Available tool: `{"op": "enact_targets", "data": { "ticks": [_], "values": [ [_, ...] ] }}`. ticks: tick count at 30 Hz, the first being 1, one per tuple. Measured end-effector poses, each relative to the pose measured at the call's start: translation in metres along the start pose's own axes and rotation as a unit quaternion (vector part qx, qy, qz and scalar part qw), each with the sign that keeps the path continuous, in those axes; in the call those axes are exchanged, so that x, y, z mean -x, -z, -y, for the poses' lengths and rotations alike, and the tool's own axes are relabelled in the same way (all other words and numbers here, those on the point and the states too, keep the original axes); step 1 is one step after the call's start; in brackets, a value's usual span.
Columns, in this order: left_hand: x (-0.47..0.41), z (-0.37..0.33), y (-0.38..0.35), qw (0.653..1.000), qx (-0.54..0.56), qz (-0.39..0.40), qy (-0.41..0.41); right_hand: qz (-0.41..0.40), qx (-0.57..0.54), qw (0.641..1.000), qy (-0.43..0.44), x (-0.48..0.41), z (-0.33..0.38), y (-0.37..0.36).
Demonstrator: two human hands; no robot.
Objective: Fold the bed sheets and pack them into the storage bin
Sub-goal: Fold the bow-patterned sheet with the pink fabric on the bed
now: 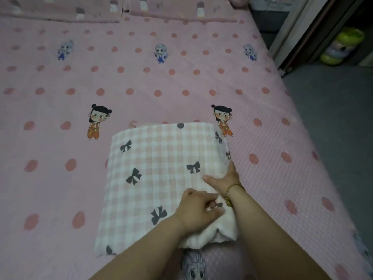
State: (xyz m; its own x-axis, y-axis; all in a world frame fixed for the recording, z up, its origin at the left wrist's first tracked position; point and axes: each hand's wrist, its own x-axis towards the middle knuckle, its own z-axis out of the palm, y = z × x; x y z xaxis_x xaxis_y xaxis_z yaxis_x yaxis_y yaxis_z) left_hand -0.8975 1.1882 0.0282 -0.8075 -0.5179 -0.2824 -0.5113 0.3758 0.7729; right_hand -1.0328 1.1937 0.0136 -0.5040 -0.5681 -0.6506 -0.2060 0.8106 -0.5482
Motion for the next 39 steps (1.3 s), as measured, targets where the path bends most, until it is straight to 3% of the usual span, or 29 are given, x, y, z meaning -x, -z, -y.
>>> {"op": "enact_targets", "data": {
  "ticks": [2, 4, 6, 9, 14, 18, 22, 26, 31, 35, 39],
  "values": [
    [0.015, 0.023, 0.017, 0.999, -0.005, -0.052, 0.000, -0.002, -0.017, 1.000, -0.014, -0.010, -0.013, -0.002],
    [0.028, 0.055, 0.035, 0.969, -0.146, -0.199, 0.030, 0.007, -0.033, 0.999, -0.025, -0.019, -0.017, -0.003],
    [0.035, 0.073, 0.059, 0.937, -0.224, -0.224, 0.148, 0.022, -0.052, 0.998, -0.039, -0.024, -0.017, -0.004],
    [0.032, 0.095, 0.079, 0.911, -0.119, -0.215, 0.332, 0.036, -0.054, 0.996, -0.057, -0.032, -0.015, -0.005],
    [0.027, 0.119, 0.086, 0.879, 0.005, -0.247, 0.408, 0.042, -0.045, 0.995, -0.072, -0.045, -0.015, -0.006],
    [0.035, 0.142, 0.097, 0.846, 0.227, -0.285, 0.389, 0.045, -0.049, 0.995, -0.070, -0.047, -0.016, -0.007],
    [0.043, 0.147, 0.108, 0.810, 0.384, -0.210, 0.391, 0.043, -0.062, 0.995, -0.064, -0.048, -0.015, -0.005],
    [0.043, 0.137, 0.109, 0.792, 0.403, -0.224, 0.400, 0.023, -0.109, 0.993, -0.048, -0.045, -0.018, -0.001],
    [0.052, 0.104, 0.104, 0.773, 0.454, -0.282, 0.343, 0.059, -0.179, 0.981, -0.045, -0.018, -0.015, 0.005],
    [0.067, 0.084, 0.106, 0.792, 0.446, -0.289, 0.301, 0.117, -0.239, 0.964, -0.009, 0.013, -0.010, -0.006],
    [0.110, 0.086, 0.116, 0.810, 0.402, -0.301, 0.302, 0.142, -0.225, 0.964, 0.017, 0.039, -0.017, -0.038]
  ]
}}
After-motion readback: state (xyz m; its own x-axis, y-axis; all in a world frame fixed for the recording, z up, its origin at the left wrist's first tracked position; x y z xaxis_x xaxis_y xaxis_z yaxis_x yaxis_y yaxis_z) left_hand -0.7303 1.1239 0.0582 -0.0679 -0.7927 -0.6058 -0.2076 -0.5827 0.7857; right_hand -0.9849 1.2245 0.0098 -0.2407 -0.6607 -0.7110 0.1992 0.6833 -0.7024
